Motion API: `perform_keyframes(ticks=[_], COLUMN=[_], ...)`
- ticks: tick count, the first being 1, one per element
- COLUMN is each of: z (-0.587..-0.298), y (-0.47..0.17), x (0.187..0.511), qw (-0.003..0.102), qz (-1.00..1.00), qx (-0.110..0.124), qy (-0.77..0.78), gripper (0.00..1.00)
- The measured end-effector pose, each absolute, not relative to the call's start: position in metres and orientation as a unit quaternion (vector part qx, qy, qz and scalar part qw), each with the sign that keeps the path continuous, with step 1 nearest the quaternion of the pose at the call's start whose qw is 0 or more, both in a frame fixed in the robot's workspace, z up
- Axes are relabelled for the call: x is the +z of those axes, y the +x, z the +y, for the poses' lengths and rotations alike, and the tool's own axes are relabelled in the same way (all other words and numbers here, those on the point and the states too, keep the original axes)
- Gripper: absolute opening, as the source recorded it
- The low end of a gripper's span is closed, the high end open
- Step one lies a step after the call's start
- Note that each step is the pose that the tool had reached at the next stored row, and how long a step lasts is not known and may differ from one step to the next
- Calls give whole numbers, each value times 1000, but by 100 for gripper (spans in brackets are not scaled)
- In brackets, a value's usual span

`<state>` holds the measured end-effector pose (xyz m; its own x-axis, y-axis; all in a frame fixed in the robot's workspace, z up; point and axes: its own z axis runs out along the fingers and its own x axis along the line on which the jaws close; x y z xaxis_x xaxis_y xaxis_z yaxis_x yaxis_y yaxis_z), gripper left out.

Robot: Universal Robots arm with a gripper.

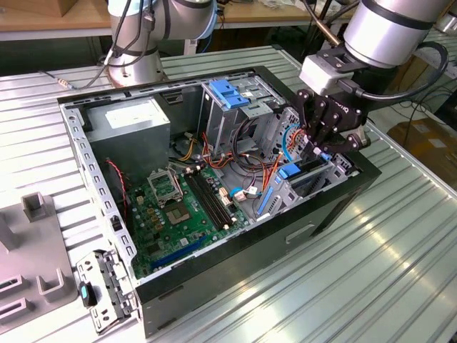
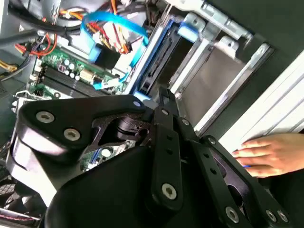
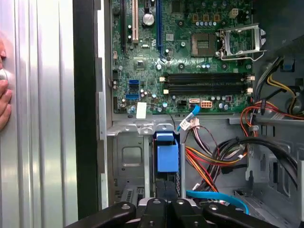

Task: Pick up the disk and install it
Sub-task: 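Insert the first disk wire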

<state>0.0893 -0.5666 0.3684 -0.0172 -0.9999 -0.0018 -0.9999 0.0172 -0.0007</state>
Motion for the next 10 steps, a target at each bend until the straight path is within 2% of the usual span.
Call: perform_keyframes(ticks=[1,10], z=[-567,-566], y=[106,128], x=[368,372], qw=[1,0], qz=[713,675], qx=[0,2], qy=[-702,-738], gripper=[11,11])
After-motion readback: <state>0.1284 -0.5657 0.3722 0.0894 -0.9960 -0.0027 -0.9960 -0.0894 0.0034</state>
